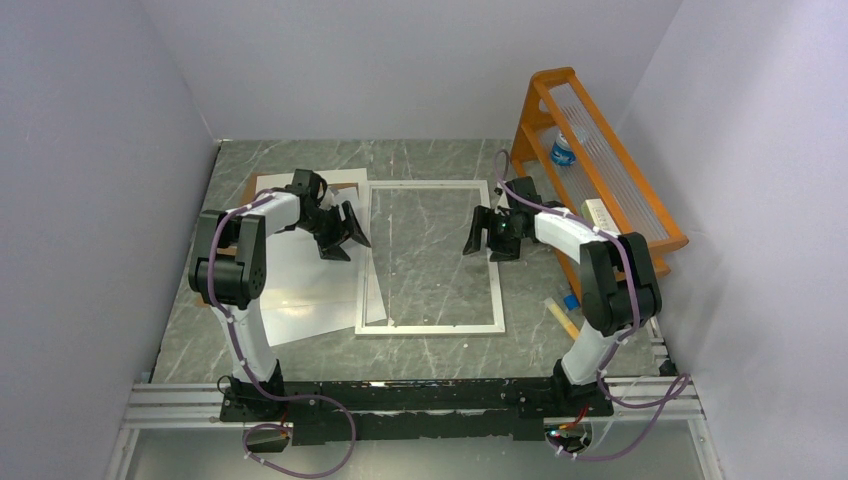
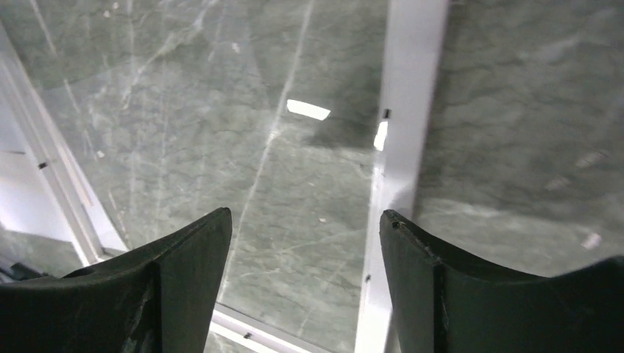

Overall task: Put the photo into the frame
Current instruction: Adjust the photo frame item on the photo frame.

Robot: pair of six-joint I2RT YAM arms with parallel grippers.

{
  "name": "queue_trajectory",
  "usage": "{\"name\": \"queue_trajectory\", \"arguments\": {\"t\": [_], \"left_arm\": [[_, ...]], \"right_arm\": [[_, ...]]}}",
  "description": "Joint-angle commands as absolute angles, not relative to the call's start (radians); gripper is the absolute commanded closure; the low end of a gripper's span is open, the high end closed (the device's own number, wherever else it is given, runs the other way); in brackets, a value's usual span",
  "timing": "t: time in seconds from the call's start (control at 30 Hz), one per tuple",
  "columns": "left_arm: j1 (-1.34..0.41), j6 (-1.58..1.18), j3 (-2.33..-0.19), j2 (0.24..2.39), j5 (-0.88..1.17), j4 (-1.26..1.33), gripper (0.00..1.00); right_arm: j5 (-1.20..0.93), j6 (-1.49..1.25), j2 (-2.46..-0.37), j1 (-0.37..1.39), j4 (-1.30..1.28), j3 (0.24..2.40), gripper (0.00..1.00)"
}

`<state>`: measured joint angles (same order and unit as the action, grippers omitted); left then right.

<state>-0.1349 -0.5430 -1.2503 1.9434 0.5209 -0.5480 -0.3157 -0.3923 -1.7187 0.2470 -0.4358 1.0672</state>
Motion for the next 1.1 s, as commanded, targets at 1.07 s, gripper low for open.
{"name": "queue_trajectory", "arguments": {"t": [1.07], "left_arm": [[-0.129, -0.508, -1.197, 1.916, 0.538, -0.508, 0.45]], "right_arm": [[0.058, -0.368, -1.765, 0.351, -0.572, 1.136, 0.48]]}}
